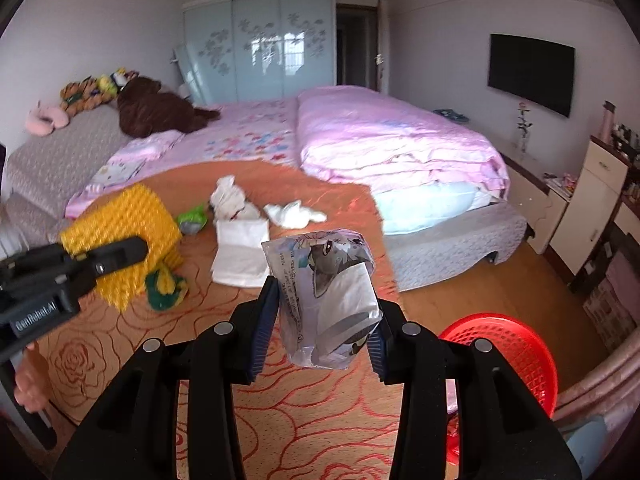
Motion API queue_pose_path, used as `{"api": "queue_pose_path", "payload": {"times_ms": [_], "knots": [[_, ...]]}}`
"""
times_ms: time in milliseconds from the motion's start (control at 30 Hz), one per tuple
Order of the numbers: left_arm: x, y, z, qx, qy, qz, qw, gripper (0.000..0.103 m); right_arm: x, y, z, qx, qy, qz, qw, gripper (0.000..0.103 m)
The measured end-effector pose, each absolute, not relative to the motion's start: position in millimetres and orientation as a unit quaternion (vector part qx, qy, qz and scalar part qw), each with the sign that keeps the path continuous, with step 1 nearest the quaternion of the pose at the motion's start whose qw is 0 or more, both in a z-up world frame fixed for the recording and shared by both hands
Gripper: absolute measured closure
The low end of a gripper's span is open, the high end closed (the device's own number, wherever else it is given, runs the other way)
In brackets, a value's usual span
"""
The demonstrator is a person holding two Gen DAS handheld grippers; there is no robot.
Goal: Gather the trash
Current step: 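Carry both items over the red wastebasket and open both tools to drop them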
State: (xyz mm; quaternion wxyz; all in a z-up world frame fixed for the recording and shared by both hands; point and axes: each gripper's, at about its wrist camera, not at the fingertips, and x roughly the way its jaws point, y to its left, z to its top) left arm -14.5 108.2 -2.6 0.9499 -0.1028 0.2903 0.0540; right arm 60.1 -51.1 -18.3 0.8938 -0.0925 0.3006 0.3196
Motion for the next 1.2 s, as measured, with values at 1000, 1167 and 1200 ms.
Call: {"api": "queue_pose_path", "payload": {"times_ms": [1000,1167,1200], "knots": [[78,-11,6,-0.048,0.320,-0.081,0.943,0.089,95,-168,18,-0.025,0.270,0.164,0.949,0.064],[90,-29,-1,-0.044,0.331,-0.112,0.936,0.089,101,-191,3,-0.015,0.287,0.135,0.948,0.064],[94,-32,-3,-0.048,0.335,-0.119,0.933,0.089,102,-195,-1,-0.010,0.290,0.131,0.948,0.064]]}}
